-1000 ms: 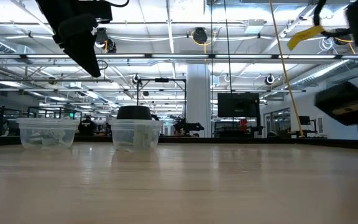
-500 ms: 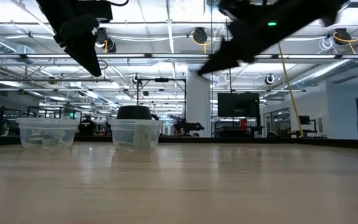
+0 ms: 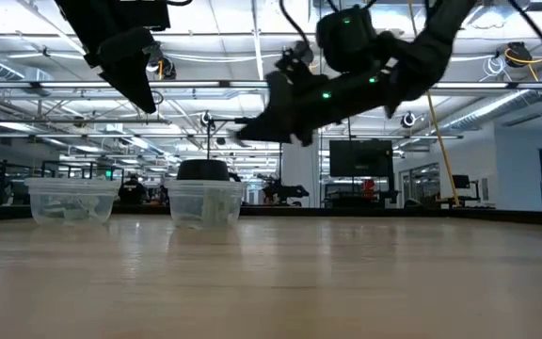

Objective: Pick and place Stevia / Truvia into bins
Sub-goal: Put the stevia pocket in the right plastic container, then return to Home Position

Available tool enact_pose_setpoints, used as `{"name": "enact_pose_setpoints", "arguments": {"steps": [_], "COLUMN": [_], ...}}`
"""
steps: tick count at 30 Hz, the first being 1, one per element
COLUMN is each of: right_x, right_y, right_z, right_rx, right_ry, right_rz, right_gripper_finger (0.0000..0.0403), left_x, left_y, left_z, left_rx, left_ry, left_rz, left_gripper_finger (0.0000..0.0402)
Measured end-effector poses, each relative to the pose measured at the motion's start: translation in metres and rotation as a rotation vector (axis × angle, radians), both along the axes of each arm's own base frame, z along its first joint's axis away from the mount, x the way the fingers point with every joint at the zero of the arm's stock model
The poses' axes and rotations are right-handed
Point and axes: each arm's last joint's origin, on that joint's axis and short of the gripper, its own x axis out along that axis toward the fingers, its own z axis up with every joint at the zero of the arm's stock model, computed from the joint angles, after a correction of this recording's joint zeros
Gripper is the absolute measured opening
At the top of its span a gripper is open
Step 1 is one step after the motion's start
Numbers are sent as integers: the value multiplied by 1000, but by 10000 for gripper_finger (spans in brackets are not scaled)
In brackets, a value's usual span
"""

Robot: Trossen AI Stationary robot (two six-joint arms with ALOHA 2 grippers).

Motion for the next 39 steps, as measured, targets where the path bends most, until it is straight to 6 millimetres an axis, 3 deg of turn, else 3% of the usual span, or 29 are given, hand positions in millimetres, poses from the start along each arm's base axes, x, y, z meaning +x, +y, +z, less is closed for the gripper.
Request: {"name": "enact_pose_setpoints", "arguments": {"steps": [4, 8, 14, 23, 27, 32, 39], "right_x": [23, 38, 42, 44, 42, 25, -43], "right_y": [3, 6, 5, 6, 10, 18, 31], "right_z": [-5, -18, -26, -21, 0, 51, 117], "right_rx": [26, 9, -7, -17, -27, -70, -40], "right_ry": [-8, 96, 206, 156, 96, 58, 260], "right_rz": [117, 154, 163, 162, 174, 199, 236], "right_gripper_finger": [0, 0, 18, 83, 94, 92, 91], "left_x": [0, 0, 0, 0, 0, -1, -6], "left_y": [1, 2, 2, 2, 2, 2, -3], "left_z": [0, 0, 0, 0, 0, 0, -5], "left_rx": [21, 17, 11, 6, 14, 21, -159], "left_ry": [-6, -9, -7, -14, -4, 23, 169], "left_rz": [11, 17, 15, 25, 12, -12, -157], "left_gripper_finger": [118, 118, 118, 118, 118, 118, 118]}}
